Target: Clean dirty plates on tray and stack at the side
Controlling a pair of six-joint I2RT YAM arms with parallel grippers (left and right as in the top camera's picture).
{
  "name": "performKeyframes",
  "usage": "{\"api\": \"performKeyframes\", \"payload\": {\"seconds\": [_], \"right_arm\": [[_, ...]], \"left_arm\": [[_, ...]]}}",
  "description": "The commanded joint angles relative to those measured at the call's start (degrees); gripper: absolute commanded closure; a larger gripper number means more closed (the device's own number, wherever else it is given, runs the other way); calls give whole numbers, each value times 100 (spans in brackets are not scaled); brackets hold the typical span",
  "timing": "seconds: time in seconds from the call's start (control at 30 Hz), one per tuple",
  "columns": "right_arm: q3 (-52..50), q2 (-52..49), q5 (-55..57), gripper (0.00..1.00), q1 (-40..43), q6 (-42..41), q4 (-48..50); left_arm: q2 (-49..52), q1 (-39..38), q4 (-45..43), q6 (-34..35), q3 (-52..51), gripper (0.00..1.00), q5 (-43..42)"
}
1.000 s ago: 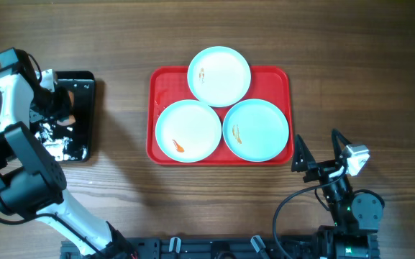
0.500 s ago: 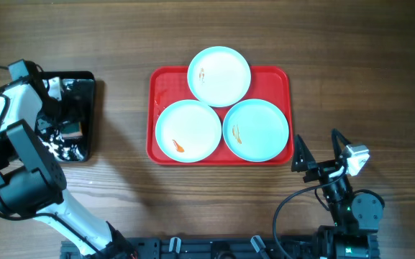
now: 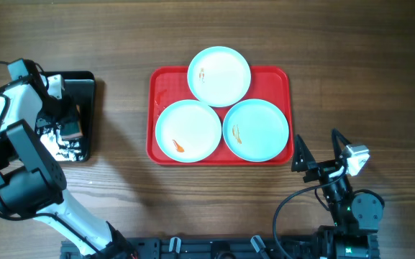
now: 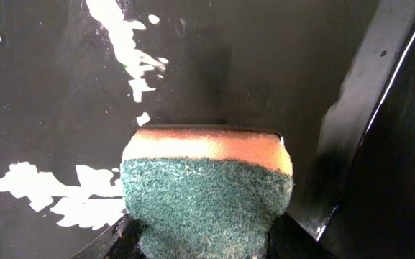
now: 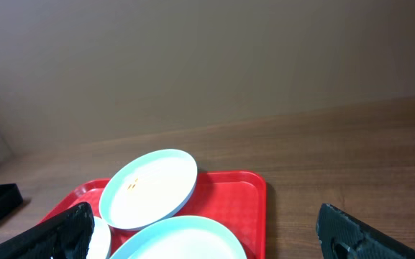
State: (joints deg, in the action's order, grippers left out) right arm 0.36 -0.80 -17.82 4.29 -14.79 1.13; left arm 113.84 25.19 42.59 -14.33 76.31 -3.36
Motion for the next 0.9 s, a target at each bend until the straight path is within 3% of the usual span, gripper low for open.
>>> {"api": "performKeyframes", "payload": {"seconds": [0.0, 0.03, 0.07, 0.1, 0.73, 0.87], "right_arm": [[-4, 0, -61, 0, 17, -39, 22], [-4, 0, -61, 0, 17, -39, 22], [-4, 0, -63, 0, 17, -37, 22], [-4, 0, -61, 0, 17, -39, 22], [-4, 0, -61, 0, 17, -39, 22], [-4, 0, -63, 0, 17, -39, 22]], "left_arm": [[-59, 11, 42, -92, -219, 61, -48], [-59, 11, 42, -92, -251, 67, -48], [-59, 11, 44, -92, -271, 87, -46], [-59, 11, 44, -90, -271, 96, -46], [-730, 35, 4, 315, 319, 96, -197], [-546, 33, 22, 315, 319, 86, -197]]}}
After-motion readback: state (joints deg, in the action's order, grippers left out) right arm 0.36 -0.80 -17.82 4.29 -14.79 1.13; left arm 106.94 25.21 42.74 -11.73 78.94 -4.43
